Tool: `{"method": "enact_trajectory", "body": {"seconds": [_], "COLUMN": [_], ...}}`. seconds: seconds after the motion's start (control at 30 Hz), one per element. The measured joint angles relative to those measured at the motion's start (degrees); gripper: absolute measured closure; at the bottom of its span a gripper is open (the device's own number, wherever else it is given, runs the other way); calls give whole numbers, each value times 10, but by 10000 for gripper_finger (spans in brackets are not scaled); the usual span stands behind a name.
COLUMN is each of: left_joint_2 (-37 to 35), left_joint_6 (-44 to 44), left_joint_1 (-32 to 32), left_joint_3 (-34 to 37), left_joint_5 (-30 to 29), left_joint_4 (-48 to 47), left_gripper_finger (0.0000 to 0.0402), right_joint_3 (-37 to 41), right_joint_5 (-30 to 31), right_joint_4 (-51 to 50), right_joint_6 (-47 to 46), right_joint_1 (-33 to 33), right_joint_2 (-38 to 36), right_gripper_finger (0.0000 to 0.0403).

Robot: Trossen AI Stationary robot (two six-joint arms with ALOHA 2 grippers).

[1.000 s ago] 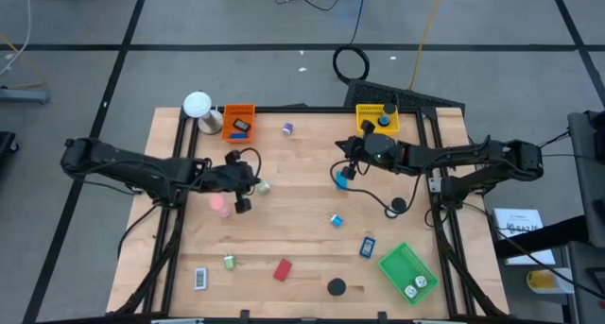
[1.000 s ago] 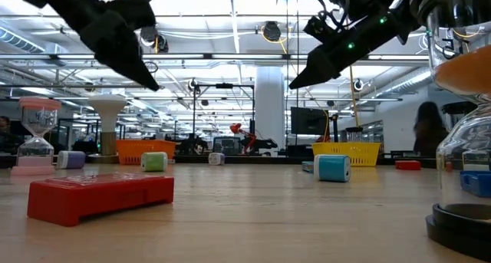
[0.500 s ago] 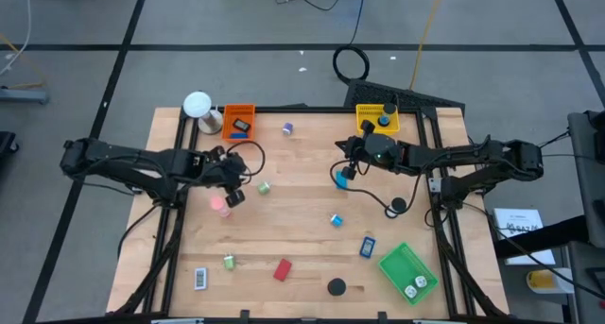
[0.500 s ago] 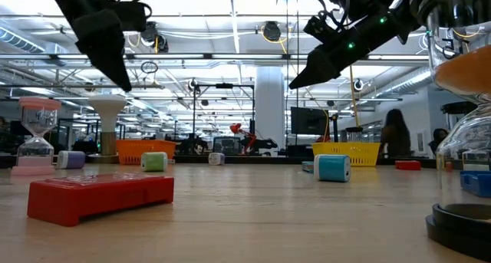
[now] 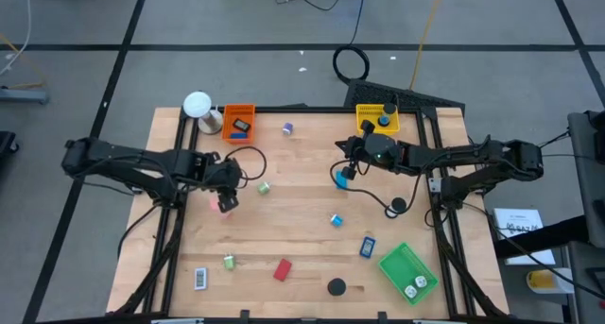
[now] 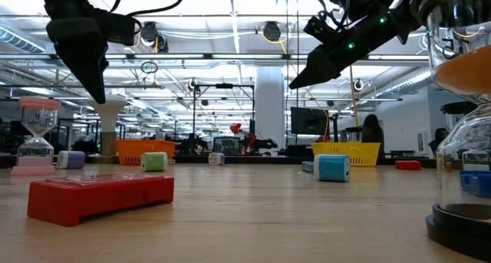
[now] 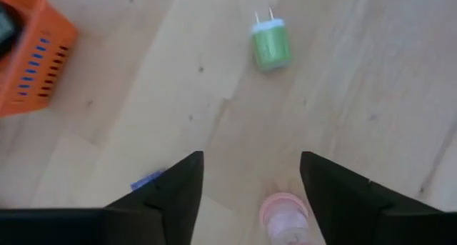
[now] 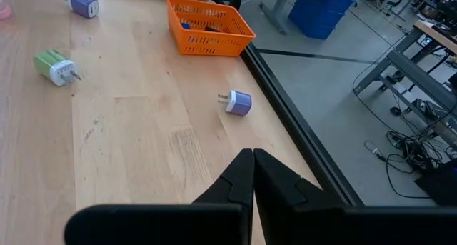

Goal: Pick & Place Office items
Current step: Put the pink hourglass into the yellow bin

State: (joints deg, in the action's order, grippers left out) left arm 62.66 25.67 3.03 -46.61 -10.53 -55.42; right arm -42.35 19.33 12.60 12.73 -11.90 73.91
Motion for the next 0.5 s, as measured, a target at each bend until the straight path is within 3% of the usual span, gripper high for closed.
{"method": "enact_trajectory", "body": {"seconds": [0.17, 0.5], "left_joint_2": [27, 111], "left_joint_6": [-17, -72], "left_joint_1": [61, 196], "left_joint_3": [0, -60], "left_joint_5": [55, 34], "left_joint_4": [-1, -5], "left_gripper_finger": [126, 102], "right_joint_3": [0, 0], "right_joint_5": [0, 0], "right_joint_4": [0, 0], "right_joint_6": [0, 0], "right_joint_1": [0, 0], "right_joint_2": [0, 0], "right_gripper_finger": [401, 401]}}
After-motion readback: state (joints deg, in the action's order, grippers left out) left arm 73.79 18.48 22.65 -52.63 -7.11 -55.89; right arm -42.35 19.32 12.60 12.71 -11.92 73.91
